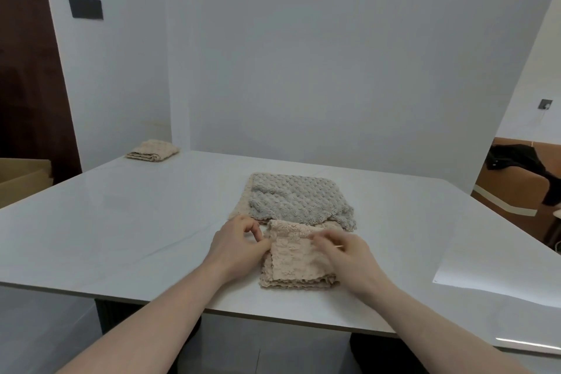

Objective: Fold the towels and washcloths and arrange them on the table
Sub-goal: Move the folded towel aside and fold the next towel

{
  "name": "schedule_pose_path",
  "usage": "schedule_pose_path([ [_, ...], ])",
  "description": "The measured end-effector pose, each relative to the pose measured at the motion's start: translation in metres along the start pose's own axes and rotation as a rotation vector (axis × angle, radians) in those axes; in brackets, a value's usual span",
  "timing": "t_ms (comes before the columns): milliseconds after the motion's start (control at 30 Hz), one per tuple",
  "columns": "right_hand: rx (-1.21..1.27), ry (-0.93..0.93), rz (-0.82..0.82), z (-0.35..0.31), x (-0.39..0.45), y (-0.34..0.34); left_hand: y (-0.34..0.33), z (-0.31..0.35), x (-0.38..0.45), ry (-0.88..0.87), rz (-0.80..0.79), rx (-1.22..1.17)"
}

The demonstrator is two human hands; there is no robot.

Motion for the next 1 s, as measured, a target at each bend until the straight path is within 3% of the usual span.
schedule_pose_path([
  [67,0.071,-0.046,0.152,0.002,0.010,0.011,0.002,0.000,0.000,0.057,0.007,-0.042],
  [133,0.095,-0.136,0.197,0.011,0.018,0.018,0.002,-0.001,0.001,0.110,-0.014,-0.033],
  [233,0.057,-0.213,0.194,0.029,0.022,0.019,-0.002,0.000,0.004,0.134,-0.053,0.054],
  [433,-0.200,-0.159,0.200,0.030,0.018,0.007,-0.004,0.008,0.007,0.135,-0.119,0.265],
  [667,-0.473,-0.113,0.096,0.028,0.016,-0.003,-0.002,0.013,0.001,0.095,-0.146,0.358],
  [867,-0.504,-0.107,0.096,0.027,0.013,-0.003,0.002,0.014,-0.002,0.078,-0.076,0.218],
  [1000,-0.346,-0.123,0.134,0.027,0.010,0.002,0.001,0.009,-0.004,0.069,-0.055,0.031],
])
Point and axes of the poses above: each hand's wrist, its own x-axis towards the middle knuckle, its own y-axis out of the back of the hand, z = x × y, the point moved 3 cm from there along x, towards the middle knuckle, and after that the axes turned 8 degrees about x, right-handed, at the moved point
